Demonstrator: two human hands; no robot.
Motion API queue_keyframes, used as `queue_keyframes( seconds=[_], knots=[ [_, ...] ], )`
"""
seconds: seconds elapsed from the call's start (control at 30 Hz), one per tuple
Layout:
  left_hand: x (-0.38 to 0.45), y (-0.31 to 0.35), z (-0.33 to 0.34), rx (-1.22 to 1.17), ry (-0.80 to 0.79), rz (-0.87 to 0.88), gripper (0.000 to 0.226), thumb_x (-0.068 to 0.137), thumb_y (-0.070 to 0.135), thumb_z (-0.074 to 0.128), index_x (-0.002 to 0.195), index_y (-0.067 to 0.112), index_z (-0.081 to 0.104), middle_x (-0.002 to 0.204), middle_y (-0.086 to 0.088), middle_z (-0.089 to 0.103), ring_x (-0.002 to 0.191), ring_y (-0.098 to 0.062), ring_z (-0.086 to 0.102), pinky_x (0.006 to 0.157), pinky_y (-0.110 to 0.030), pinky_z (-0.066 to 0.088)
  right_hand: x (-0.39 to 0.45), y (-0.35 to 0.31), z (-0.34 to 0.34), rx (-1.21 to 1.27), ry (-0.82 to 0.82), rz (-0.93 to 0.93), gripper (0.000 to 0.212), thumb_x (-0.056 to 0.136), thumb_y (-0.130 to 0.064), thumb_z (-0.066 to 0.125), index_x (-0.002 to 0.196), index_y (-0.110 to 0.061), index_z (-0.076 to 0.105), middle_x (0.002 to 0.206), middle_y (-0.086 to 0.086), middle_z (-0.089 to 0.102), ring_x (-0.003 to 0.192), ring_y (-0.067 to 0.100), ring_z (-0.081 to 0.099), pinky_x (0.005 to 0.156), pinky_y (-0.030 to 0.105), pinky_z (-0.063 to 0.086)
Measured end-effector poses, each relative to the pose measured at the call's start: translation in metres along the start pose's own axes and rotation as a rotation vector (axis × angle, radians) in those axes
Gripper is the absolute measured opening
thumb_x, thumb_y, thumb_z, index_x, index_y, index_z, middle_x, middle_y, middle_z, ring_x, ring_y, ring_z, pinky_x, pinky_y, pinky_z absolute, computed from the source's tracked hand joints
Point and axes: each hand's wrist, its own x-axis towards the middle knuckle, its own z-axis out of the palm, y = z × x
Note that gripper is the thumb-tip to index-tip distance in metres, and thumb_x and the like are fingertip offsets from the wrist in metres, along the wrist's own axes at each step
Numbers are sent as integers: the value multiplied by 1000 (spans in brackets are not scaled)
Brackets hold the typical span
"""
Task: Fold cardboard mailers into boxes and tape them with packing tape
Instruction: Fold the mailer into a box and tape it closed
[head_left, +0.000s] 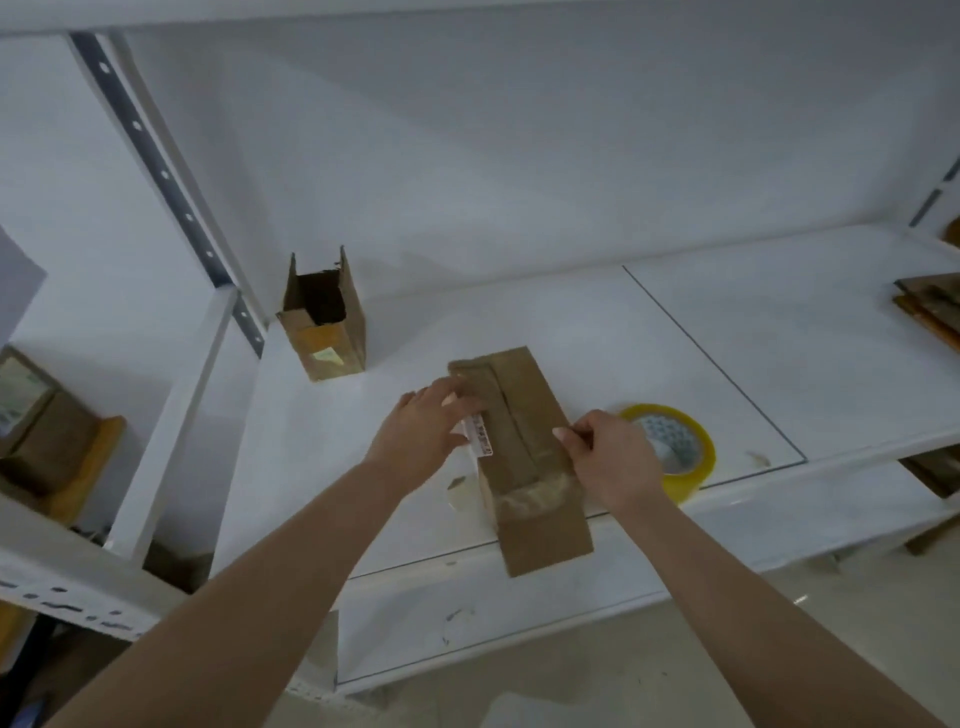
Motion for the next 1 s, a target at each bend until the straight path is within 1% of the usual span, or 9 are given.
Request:
queue_keyframes(
  seconds=[0.17, 0.27, 0.33, 0.43, 0.5, 0.63, 0.87, 0.93, 1.0],
  knots=[
    [2, 4, 18, -332, -63, -202, 49, 99, 5, 47, 142, 28, 47, 124, -9, 58, 107, -22, 60, 95, -27, 46, -13, 0, 12, 54, -93, 51, 53, 90, -53, 59, 124, -13, 52, 108, 7, 67, 101, 27, 64, 81, 35, 52],
    [-1, 4, 16, -434, -74, -196, 53, 99, -3, 38, 144, 24, 45, 138, -9, 52, 116, -21, 60, 101, -24, 43, -21, 6, 11, -26, 150, -293, 43, 86, -42, 69, 118, -15, 60, 109, 11, 56, 88, 29, 62, 70, 36, 54],
    [-7, 10, 15, -435, -9, -178, 55, 96, -8, 36, 142, 19, 49, 145, -11, 46, 127, -24, 52, 108, -22, 36, -22, 9, 9, 33, 132, -465, 23, 84, -34, 73, 99, -17, 71, 102, 3, 52, 76, 18, 59, 61, 22, 48],
    [-22, 26, 17, -472, 172, -160, 34, 96, 9, 52, 126, 20, 63, 141, -4, 47, 122, -18, 51, 95, -16, 41, -19, 16, 12, 206, -44, -419, 19, 83, -33, 74, 93, -17, 75, 97, -10, 44, 73, 3, 51, 63, 7, 37],
    [-34, 35, 19, -479, 204, -143, 24, 91, 32, 64, 113, 26, 71, 136, 2, 50, 118, -14, 51, 88, -26, 49, -17, 19, 12, 295, -94, -420, 27, 76, -36, 76, 93, -15, 76, 96, -12, 43, 76, 2, 50, 66, 9, 39],
    [-50, 37, 25, -416, 73, -87, 33, 78, 41, 76, 109, 30, 74, 137, 7, 53, 134, -11, 37, 108, -27, 34, -15, 26, 9, 312, -145, -477, 49, 65, -50, 71, 99, -15, 76, 99, -8, 43, 85, -1, 48, 73, 6, 39],
    [-55, 42, 28, -399, 74, -54, 33, 82, 21, 75, 115, 17, 71, 142, -4, 51, 141, -21, 32, 113, -26, 24, -25, 23, 14, 55, 33, -631, 38, 79, -44, 68, 91, -8, 73, 95, 9, 54, 70, 20, 57, 55, 32, 54],
    [-59, 47, 33, -395, 107, -92, 36, 83, 21, 74, 118, 16, 68, 142, -3, 50, 138, -21, 37, 110, -27, 31, -27, 24, 15, 24, 55, -592, 35, 77, -44, 74, 94, -13, 74, 95, 7, 51, 69, 19, 56, 54, 29, 52],
    [-66, 52, 38, -407, 193, -212, 45, 82, 30, 75, 121, 16, 59, 132, -1, 51, 118, -15, 51, 94, -27, 47, -30, 25, 17, 17, 64, -541, 35, 75, -44, 78, 98, -18, 74, 92, 4, 48, 67, 19, 54, 52, 27, 49]
  ],
)
